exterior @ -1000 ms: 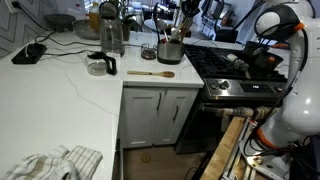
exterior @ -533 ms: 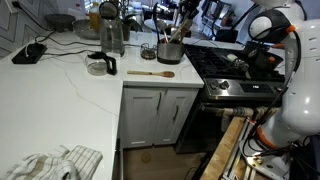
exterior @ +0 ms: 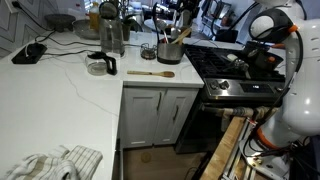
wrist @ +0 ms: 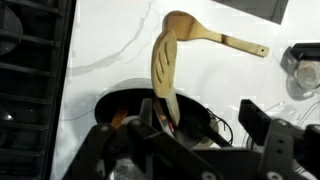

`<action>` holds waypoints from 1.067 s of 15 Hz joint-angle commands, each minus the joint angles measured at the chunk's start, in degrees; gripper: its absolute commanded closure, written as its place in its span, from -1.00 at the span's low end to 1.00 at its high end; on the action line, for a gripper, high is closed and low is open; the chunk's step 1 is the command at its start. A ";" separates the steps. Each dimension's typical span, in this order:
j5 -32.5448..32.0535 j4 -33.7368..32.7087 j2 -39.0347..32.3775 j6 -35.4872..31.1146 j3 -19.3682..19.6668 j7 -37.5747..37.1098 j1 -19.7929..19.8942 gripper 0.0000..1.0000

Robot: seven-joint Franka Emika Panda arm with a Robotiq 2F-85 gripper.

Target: Put the slotted spoon inside the silver holder.

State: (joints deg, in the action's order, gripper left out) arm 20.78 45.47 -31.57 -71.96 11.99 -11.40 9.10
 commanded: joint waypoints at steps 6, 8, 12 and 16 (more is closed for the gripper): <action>-6.86 12.93 11.10 3.93 -0.07 21.31 -4.52 -1.00; -10.57 18.33 14.54 -0.81 0.07 24.77 -6.64 -1.00; -17.80 27.97 20.60 -12.71 0.10 26.40 -10.00 -1.00; -21.12 38.10 26.59 -22.02 -0.40 22.69 -12.02 -1.00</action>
State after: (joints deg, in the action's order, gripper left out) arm 2.39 72.22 -12.14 -87.30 11.77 13.47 -1.23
